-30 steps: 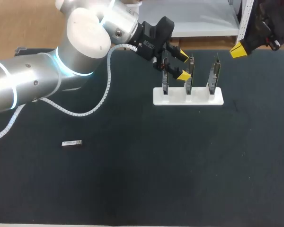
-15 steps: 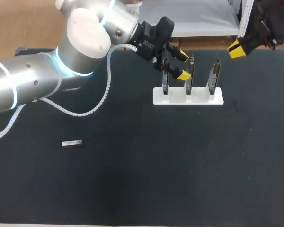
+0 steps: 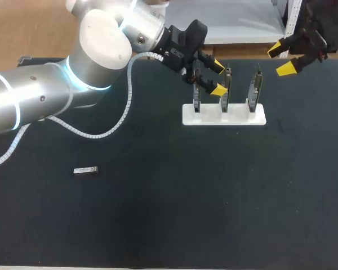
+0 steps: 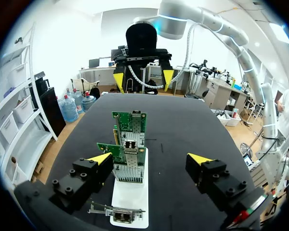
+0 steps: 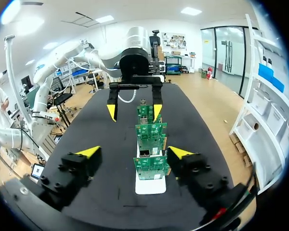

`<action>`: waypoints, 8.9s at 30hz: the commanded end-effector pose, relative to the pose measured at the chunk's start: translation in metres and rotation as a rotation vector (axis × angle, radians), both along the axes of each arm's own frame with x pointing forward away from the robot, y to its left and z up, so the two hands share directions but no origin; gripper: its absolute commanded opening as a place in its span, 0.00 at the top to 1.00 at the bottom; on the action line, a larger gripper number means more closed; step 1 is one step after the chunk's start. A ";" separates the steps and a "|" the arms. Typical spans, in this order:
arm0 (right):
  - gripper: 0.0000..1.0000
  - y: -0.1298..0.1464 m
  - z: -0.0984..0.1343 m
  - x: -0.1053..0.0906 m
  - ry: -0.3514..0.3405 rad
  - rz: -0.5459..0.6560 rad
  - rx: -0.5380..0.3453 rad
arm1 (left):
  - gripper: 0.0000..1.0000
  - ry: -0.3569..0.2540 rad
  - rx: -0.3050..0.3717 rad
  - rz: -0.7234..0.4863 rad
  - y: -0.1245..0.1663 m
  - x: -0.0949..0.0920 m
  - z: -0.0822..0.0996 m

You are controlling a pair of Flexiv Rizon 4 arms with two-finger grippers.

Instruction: Pick up the optical module with the left hand, and insert it into the network port with the right hand.

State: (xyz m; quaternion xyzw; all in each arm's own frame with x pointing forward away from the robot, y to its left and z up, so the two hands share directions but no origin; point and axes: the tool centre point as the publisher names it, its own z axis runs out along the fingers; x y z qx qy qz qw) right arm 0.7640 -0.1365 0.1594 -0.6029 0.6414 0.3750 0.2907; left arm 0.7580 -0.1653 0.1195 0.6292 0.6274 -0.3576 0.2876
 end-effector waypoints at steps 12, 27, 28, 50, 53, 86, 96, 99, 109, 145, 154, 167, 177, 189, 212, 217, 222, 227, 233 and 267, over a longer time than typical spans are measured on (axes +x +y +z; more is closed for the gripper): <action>0.00 0.000 0.000 -0.001 -0.001 -0.002 0.000 | 0.00 0.003 0.005 -0.003 -0.001 0.002 0.000; 0.00 0.000 0.000 -0.001 -0.001 -0.002 0.000 | 0.00 -0.030 0.022 -0.004 0.009 0.009 0.015; 0.00 0.000 0.000 -0.001 -0.001 -0.002 0.000 | 0.00 -0.038 0.028 -0.007 0.010 0.010 0.017; 0.00 0.000 0.000 -0.001 -0.001 -0.002 0.000 | 0.00 -0.284 0.292 0.138 0.142 -0.030 0.097; 0.00 0.000 0.000 -0.001 -0.001 -0.002 0.000 | 0.00 -0.287 0.324 0.165 0.166 -0.045 0.097; 0.00 0.000 0.000 -0.001 -0.001 -0.002 0.000 | 0.00 -0.132 0.818 0.380 0.308 -0.173 -0.007; 0.00 0.000 0.000 -0.001 -0.001 -0.002 0.000 | 0.00 -0.060 0.871 0.331 0.337 -0.188 -0.035; 0.00 0.000 0.000 -0.001 -0.001 -0.002 0.000 | 0.00 -0.056 0.887 0.300 0.342 -0.189 -0.042; 0.00 0.000 0.000 -0.001 -0.001 -0.002 0.000 | 0.00 -0.033 0.942 0.199 0.351 -0.186 -0.073; 0.00 0.000 0.000 -0.001 -0.001 -0.002 0.000 | 0.00 0.010 0.970 0.104 0.364 -0.178 -0.129; 0.00 0.000 0.000 -0.001 -0.001 -0.002 0.000 | 0.00 0.007 0.963 0.110 0.364 -0.173 -0.135; 0.00 0.000 0.000 -0.001 -0.001 -0.002 0.000 | 0.00 0.015 0.960 0.123 0.365 -0.170 -0.142; 0.00 0.000 0.000 -0.001 -0.001 -0.002 0.000 | 1.00 0.021 0.952 0.121 0.363 -0.167 -0.145; 0.00 0.000 0.000 -0.001 -0.001 -0.002 0.000 | 1.00 0.023 0.955 0.127 0.362 -0.165 -0.145; 0.00 0.000 0.000 -0.001 -0.001 -0.002 0.000 | 1.00 -0.047 0.764 0.495 0.366 -0.125 -0.097; 0.00 0.000 0.000 -0.001 -0.001 -0.002 0.000 | 1.00 -0.046 0.634 0.608 0.365 -0.106 -0.074; 0.00 0.000 0.000 -0.001 -0.001 -0.002 0.000 | 1.00 -0.046 0.428 0.757 0.356 -0.080 -0.040; 0.00 0.000 0.000 -0.001 -0.001 -0.002 0.000 | 1.00 -0.080 0.282 0.804 0.338 -0.050 -0.005; 0.00 0.000 0.000 -0.001 -0.001 -0.002 0.000 | 1.00 -0.139 0.131 0.785 0.309 -0.010 0.032; 0.00 0.000 0.000 -0.001 -0.001 -0.002 0.000 | 1.00 -0.119 -0.458 0.139 0.038 0.085 0.134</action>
